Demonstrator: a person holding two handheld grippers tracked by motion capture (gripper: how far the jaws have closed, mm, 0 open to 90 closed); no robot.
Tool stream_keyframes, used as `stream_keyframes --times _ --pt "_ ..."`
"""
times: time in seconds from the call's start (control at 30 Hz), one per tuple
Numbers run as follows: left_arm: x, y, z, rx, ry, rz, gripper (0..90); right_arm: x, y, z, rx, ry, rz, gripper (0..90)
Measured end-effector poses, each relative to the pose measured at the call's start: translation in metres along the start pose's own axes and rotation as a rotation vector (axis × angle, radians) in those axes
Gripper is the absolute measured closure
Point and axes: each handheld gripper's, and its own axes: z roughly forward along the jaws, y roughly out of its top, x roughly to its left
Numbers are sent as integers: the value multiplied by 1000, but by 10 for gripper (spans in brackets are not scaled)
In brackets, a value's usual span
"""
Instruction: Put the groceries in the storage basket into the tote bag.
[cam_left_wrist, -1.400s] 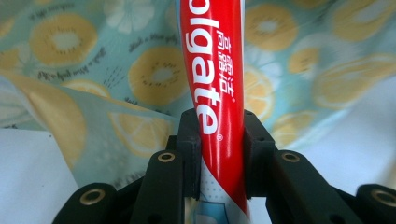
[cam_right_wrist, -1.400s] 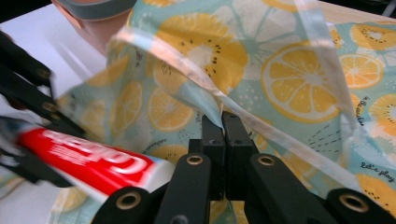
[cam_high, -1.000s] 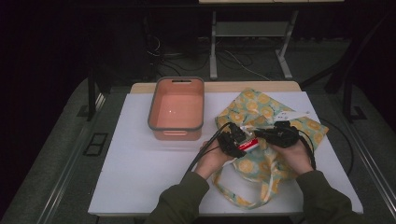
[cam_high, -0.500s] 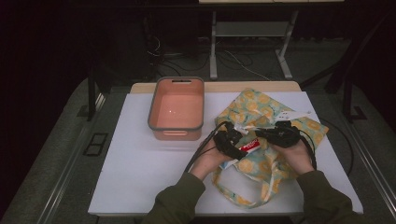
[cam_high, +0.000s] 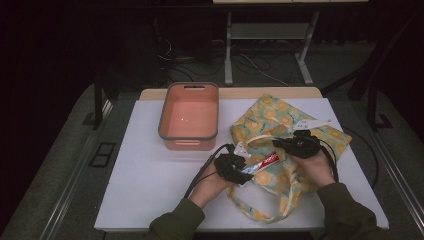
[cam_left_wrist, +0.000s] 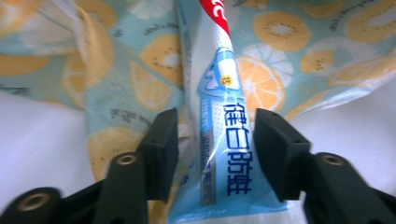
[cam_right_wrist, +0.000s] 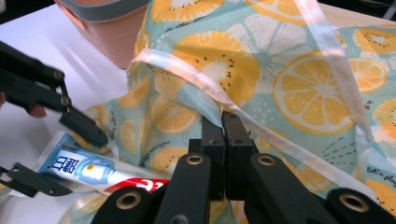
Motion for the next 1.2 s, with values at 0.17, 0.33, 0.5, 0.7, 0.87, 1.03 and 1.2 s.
stream_keyframes --times 0.17,0.33,0.5,0.7,0.87,1.03,1.2 --pt "1 1 0 -3 19 0 650 0 0 0 -1 1 2 889" --pt "1 8 0 -1 49 -2 692 1 0 0 -1 3 -2 889" --pt "5 23 9 -1 64 -15 707 0 0 1 0 4 0 889" --pt "11 50 22 -5 81 -12 715 0 1 0 -6 7 0 889" --pt "18 69 38 -27 98 -36 715 2 1 0 -8 14 -1 889" --pt "22 80 54 -56 120 -61 706 1 1 -2 -11 14 2 889" --pt "26 75 61 -47 98 -73 668 0 1 -4 -15 12 5 889"
